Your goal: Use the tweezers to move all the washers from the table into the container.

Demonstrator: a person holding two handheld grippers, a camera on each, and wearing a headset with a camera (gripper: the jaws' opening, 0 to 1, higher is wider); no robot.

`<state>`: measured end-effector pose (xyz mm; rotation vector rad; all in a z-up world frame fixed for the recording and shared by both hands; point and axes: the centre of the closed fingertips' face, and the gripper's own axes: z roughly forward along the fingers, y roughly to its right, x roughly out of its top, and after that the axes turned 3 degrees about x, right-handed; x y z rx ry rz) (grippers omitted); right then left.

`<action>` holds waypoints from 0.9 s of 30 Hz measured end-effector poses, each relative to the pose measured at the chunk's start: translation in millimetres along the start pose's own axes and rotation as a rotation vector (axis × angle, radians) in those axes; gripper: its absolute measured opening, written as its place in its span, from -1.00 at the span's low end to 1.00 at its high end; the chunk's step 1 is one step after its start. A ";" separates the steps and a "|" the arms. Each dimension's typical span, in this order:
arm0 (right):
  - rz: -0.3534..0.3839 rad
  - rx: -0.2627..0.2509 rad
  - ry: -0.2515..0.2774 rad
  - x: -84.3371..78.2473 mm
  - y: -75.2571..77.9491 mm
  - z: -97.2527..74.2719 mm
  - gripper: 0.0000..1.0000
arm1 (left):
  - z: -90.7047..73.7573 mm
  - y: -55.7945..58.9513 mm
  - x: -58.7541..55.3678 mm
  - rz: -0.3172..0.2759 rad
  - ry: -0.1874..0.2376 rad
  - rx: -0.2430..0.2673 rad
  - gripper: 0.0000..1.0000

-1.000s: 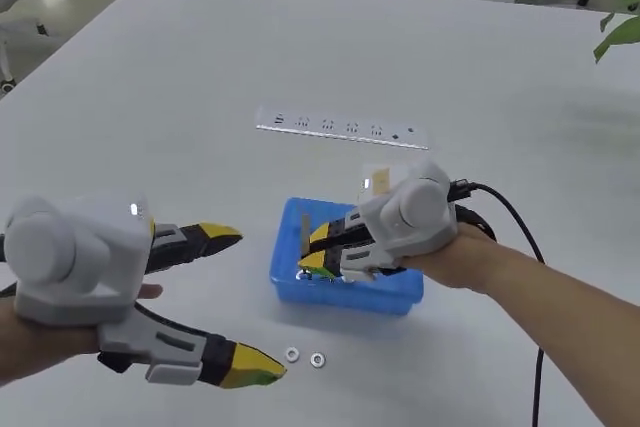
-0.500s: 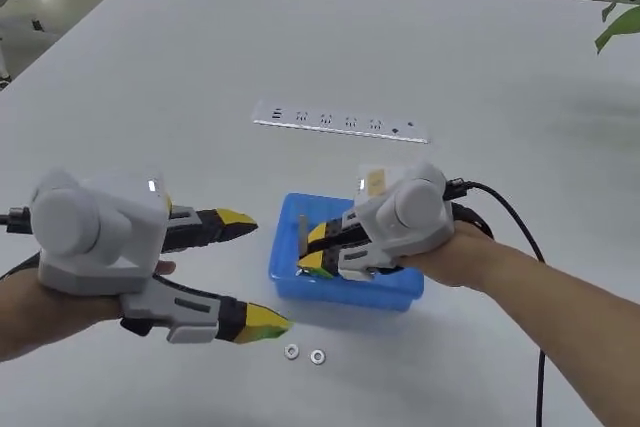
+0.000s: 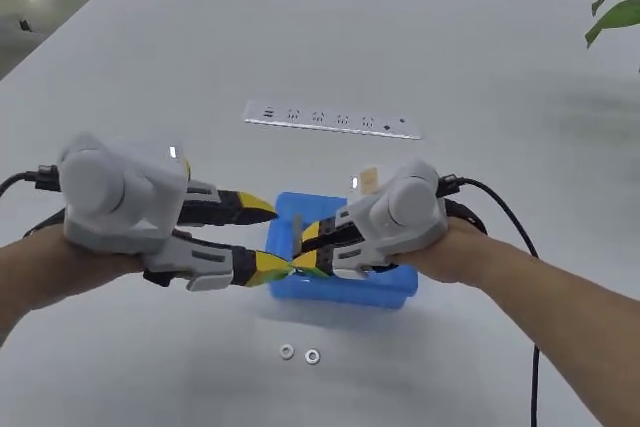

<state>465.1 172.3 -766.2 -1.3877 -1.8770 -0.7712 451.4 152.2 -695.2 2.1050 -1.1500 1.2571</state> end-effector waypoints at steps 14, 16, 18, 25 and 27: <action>-0.034 0.012 -0.009 -0.1 -1.5 0.5 -0.82 | 19.6 -6.0 5.3 0.061 0.017 -0.008 -0.66; -0.036 0.013 -0.009 -0.1 -1.4 0.5 -0.82 | 21.1 -6.2 5.8 0.066 0.018 -0.010 -0.75; -0.040 0.014 -0.011 -0.6 -1.3 0.2 -0.82 | 22.2 -5.9 7.0 0.069 0.021 -0.013 -0.83; -0.052 0.014 -0.015 -1.6 -1.6 -1.2 -0.80 | 24.5 -2.6 8.3 0.096 0.027 -0.031 -0.86; -0.053 0.015 -0.018 -1.8 -1.8 -1.3 -0.80 | 24.6 -2.0 8.4 0.095 0.027 -0.035 -0.87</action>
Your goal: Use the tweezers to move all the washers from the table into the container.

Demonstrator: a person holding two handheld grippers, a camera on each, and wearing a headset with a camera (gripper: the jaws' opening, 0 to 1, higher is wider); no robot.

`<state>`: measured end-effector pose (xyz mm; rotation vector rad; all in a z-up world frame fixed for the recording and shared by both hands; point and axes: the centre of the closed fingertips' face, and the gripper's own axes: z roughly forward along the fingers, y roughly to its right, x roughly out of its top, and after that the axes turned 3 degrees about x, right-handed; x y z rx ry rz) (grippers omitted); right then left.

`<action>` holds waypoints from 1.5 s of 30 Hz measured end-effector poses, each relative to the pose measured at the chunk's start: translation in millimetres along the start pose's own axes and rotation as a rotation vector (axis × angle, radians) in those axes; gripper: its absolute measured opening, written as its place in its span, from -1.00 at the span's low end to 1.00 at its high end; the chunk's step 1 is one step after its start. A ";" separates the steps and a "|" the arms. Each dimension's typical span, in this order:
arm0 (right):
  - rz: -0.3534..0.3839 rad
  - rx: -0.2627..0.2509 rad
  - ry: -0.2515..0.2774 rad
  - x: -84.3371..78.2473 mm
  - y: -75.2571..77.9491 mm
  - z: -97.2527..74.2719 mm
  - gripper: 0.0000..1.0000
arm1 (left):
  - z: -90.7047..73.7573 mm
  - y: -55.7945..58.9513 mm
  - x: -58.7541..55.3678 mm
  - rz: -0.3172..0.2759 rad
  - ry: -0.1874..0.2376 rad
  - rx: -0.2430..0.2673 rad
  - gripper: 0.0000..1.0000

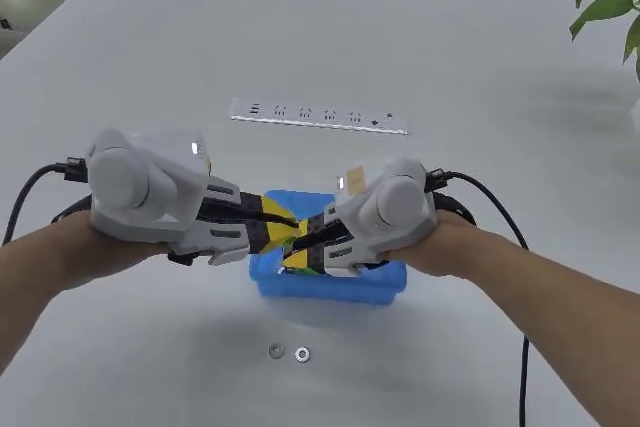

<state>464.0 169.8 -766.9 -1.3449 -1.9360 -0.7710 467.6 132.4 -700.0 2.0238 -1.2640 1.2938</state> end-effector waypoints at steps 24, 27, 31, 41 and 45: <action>0.038 -0.040 0.001 4.8 2.3 -16.0 -0.64 | -0.3 2.2 11.4 0.015 -0.002 -0.018 -0.89; 0.053 -0.051 0.009 7.8 1.7 -20.7 -0.61 | -0.7 3.1 14.3 0.016 -0.001 -0.021 -0.89; 0.068 -0.062 0.009 10.1 0.6 -25.5 -0.55 | -2.1 5.1 19.0 0.023 0.001 -0.023 -0.89; 0.109 -0.094 0.000 10.9 -4.1 -39.9 -0.41 | -6.7 9.9 28.2 0.027 0.006 -0.027 -0.90; 0.125 -0.113 -0.003 10.7 -7.5 -47.5 -0.36 | -8.3 12.7 30.8 0.026 0.006 -0.031 -0.90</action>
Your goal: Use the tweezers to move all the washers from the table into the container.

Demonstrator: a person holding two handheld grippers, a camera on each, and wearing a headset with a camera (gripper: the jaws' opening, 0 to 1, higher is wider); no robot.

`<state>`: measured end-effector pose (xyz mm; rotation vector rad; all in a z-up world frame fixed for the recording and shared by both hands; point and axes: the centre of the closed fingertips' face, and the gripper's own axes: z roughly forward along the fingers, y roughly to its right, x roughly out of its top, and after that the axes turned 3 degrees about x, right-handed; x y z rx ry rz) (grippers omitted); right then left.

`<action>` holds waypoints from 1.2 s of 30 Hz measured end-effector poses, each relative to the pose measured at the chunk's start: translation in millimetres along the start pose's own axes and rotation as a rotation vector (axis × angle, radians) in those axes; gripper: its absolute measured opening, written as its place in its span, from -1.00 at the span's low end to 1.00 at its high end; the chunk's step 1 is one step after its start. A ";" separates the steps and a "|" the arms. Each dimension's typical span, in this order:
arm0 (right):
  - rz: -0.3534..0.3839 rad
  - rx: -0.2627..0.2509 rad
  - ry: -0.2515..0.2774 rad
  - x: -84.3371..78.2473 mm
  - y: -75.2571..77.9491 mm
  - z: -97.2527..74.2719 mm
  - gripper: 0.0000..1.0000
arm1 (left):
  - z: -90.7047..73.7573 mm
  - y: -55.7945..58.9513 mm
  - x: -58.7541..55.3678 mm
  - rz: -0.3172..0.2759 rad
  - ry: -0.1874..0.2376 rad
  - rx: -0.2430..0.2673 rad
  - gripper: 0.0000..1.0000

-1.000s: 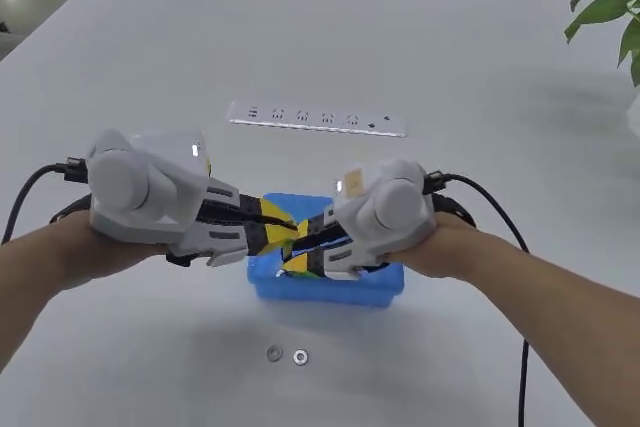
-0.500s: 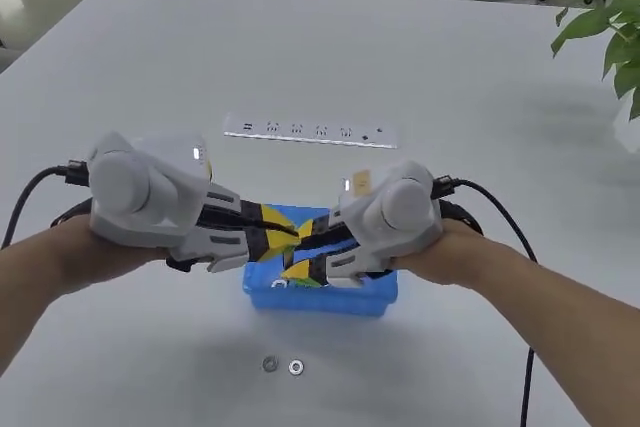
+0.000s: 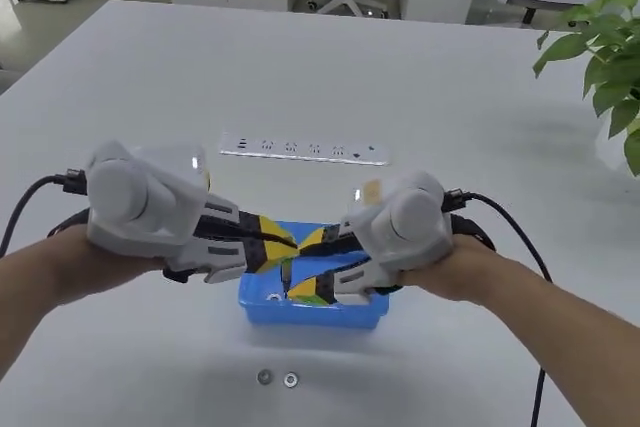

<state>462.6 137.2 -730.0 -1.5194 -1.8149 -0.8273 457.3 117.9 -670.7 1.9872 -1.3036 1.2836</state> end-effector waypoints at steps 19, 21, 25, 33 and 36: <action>0.095 -0.087 -0.027 -12.9 -13.1 -34.9 -0.04 | -8.6 16.4 12.9 0.010 0.005 -0.012 -0.90; 0.100 -0.096 -0.032 -15.6 -15.1 -38.3 -0.01 | -9.4 17.6 13.6 0.013 0.005 -0.012 -0.90; 0.119 -0.114 -0.033 -18.7 -18.6 -45.5 0.05 | -11.0 19.5 16.2 0.017 0.009 -0.012 -0.90; 0.138 -0.143 -0.039 -24.7 -23.8 -57.1 0.10 | -15.0 21.5 20.7 0.024 0.015 -0.007 -0.90; 0.147 -0.153 -0.034 -25.5 -26.3 -60.0 0.12 | -16.3 22.7 21.4 0.028 0.014 -0.008 -0.90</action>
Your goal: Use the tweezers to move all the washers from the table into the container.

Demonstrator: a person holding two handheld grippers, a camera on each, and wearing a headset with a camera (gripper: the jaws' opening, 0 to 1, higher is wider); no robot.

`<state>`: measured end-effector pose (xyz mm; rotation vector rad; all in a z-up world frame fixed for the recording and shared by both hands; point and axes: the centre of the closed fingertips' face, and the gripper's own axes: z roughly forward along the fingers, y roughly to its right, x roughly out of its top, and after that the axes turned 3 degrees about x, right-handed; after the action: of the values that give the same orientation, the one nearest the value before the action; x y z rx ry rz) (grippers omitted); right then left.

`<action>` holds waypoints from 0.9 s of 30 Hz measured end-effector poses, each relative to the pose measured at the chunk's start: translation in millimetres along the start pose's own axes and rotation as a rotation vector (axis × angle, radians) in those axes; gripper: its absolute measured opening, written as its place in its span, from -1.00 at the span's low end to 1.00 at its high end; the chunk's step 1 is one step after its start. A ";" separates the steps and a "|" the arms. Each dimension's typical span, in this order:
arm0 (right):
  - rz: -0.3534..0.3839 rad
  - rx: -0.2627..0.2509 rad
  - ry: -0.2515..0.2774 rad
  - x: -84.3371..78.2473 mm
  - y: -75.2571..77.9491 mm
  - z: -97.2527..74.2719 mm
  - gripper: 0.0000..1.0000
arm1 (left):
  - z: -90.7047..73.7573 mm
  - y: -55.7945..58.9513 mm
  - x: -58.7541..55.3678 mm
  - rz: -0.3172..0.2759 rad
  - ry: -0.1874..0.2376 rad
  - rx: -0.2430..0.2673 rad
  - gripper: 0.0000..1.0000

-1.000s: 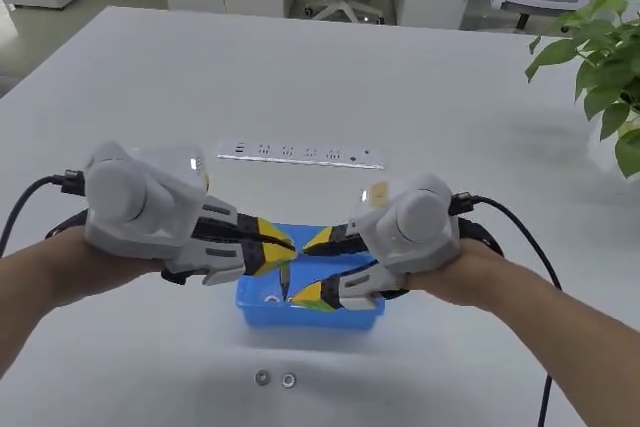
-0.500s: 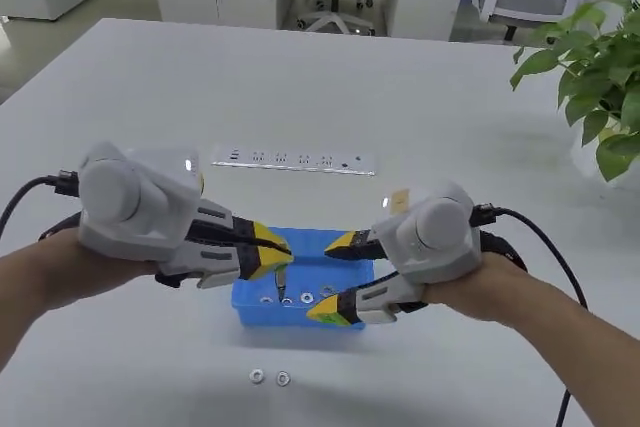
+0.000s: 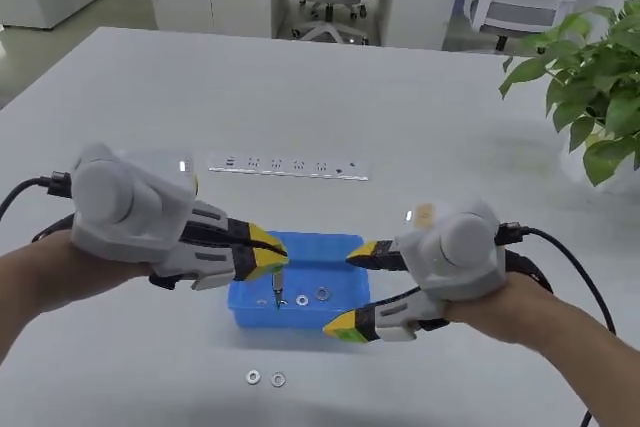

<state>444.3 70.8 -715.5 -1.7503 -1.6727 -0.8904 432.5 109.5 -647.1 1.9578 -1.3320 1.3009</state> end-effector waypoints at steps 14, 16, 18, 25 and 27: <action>0.045 -0.031 0.008 -6.7 -10.2 -10.8 0.34 | -3.7 12.2 0.6 -0.005 0.002 -0.021 -0.90; 0.053 -0.034 0.003 -9.1 -11.6 -12.0 0.37 | -3.8 15.0 -0.3 -0.006 0.001 -0.025 -0.90; 0.063 -0.035 0.005 -10.8 -13.3 -12.9 0.42 | -3.4 18.0 -1.2 -0.008 0.002 -0.030 -0.90; 0.089 -0.038 0.010 -14.7 -17.5 -15.2 0.55 | -1.5 27.1 -3.8 -0.007 0.006 -0.043 -0.90; 0.091 -0.039 0.015 -14.7 -19.1 -15.9 0.58 | -0.6 29.6 -4.8 -0.005 0.005 -0.048 -0.90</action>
<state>423.8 50.6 -718.0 -1.8258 -1.5630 -0.8982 405.6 99.2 -655.3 1.9236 -1.3430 1.2590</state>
